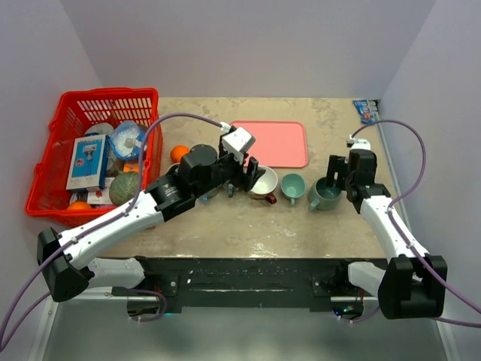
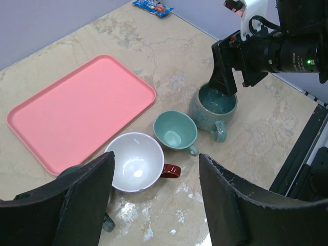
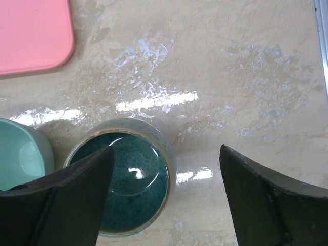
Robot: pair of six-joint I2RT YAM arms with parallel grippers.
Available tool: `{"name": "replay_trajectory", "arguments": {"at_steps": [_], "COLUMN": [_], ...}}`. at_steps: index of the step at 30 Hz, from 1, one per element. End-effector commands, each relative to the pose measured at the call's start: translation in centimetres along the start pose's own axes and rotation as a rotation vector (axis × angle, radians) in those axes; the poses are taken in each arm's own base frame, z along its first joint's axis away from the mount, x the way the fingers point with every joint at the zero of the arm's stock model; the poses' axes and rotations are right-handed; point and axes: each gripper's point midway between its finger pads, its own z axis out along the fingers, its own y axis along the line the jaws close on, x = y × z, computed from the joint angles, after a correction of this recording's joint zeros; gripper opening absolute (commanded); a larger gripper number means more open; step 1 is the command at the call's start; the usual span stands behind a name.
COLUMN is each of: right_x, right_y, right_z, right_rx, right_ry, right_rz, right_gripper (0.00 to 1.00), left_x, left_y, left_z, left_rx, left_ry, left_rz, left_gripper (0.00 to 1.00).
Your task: Turn the mug right side up
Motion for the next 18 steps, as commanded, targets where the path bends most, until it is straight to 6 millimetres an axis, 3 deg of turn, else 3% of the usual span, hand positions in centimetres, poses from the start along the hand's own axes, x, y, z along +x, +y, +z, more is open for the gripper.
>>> {"name": "replay_trajectory", "arguments": {"at_steps": [1,5,11,14,18], "right_x": [-4.9,-7.3,-12.1,-12.4,-10.4], "right_y": [-0.1,0.0,-1.8,-2.8,-4.0], "right_z": [-2.7,-5.4,-12.0,-14.4,-16.2], "right_rx": [0.0,-0.016,0.014,0.047,0.094], "right_ry": [-0.102,-0.122,-0.305,-0.346,-0.316], "right_rz": [0.052,0.101,0.197,0.272,0.342], "right_gripper": [0.88,0.99,0.99,0.99,0.99], "left_x": [-2.5,-3.5,-2.7,-2.1,-1.2], "left_y": [0.8,-0.2,2.8,3.7,3.6], "left_z": [-1.0,-1.4,-3.3,-4.6,-6.0], "left_rx": [-0.032,0.021,-0.149,-0.199,-0.206], "left_ry": [-0.084,-0.07,0.027,0.048,0.05], "left_rz": [0.005,0.021,0.031,0.012,-0.071], "left_gripper": [0.72,0.77,0.78,0.79,0.79]}}
